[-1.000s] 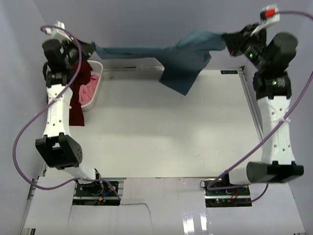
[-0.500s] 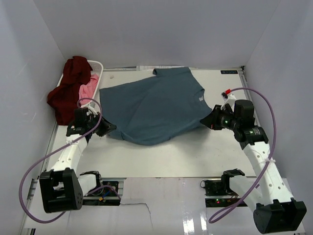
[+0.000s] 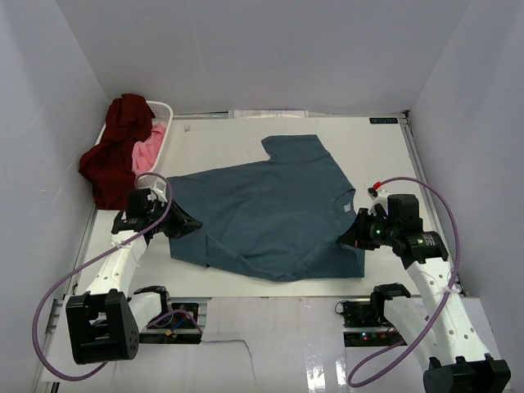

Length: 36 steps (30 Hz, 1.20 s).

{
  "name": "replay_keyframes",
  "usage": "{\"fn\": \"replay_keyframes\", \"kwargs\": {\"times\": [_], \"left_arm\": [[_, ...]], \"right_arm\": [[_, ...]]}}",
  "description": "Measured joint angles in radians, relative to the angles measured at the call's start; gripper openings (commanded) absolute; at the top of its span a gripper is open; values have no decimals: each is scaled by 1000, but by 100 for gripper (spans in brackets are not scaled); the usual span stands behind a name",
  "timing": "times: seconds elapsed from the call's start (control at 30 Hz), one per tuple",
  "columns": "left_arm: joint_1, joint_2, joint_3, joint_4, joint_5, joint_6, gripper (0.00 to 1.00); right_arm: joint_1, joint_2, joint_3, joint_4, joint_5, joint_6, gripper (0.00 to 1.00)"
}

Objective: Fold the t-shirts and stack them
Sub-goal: Flatten out the tshirt

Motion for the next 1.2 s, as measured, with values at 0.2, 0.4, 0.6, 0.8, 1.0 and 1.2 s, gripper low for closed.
{"fn": "replay_keyframes", "kwargs": {"times": [0.2, 0.4, 0.6, 0.8, 1.0, 1.2], "left_arm": [[0, -87, 71, -132, 82, 62, 98], [-19, -236, 274, -295, 111, 187, 98], [-98, -288, 183, -394, 125, 251, 98], [-113, -235, 248, -463, -10, 269, 98], [-117, 73, 471, -431, -100, 367, 93], [-208, 346, 585, -453, -246, 434, 72]], "right_arm": [[0, -2, -11, -16, 0, -10, 8], [0, -8, -12, -23, -1, -17, 8], [0, -33, -13, -63, -5, -37, 8], [5, -19, -14, -74, -8, -43, 8], [6, 56, 3, -70, -8, -68, 8], [8, 99, 37, -58, -16, -96, 8]]}}
